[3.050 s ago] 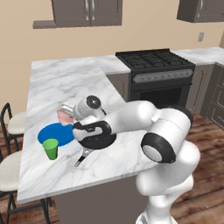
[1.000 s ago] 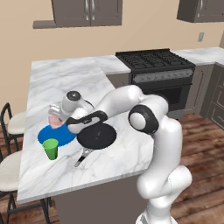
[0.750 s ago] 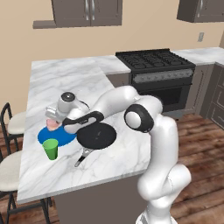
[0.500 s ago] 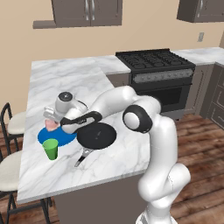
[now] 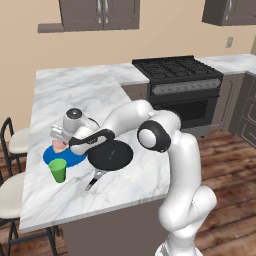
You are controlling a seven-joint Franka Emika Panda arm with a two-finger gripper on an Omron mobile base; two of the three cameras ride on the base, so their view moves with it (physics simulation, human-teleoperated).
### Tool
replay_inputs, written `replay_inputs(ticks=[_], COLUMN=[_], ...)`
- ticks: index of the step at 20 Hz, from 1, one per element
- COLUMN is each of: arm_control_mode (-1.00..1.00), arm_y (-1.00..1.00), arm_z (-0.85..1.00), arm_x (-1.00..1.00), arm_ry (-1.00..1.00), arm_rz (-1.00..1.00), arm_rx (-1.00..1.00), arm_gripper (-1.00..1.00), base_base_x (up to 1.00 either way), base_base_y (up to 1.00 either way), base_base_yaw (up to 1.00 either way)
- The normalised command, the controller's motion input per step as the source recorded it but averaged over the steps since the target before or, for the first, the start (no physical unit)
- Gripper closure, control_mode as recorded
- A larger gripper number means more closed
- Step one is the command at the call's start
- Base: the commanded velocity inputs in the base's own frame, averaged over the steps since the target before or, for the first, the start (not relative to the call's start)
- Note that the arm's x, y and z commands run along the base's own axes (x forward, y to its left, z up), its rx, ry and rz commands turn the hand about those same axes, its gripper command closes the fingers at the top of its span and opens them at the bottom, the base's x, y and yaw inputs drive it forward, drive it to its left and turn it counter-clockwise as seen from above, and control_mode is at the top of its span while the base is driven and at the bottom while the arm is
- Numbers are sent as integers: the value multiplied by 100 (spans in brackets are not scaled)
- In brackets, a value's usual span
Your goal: Pick up the pan with the steak in it and place it on the dining table. Then place the steak on the plate.
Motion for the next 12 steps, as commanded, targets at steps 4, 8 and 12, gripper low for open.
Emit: replay_inputs(ticks=[4, 8, 12], arm_control_mode=[-100, -100, -100], arm_y=[0, 0, 0], arm_z=[-28, -22, -13], arm_x=[0, 0, 0], arm_ry=[0, 0, 0], arm_rz=[-1, -1, -1], arm_rx=[0, 0, 0], arm_gripper=[100, 100, 100], base_base_x=[0, 0, 0], base_base_y=[0, 0, 0], base_base_yaw=[0, 0, 0])
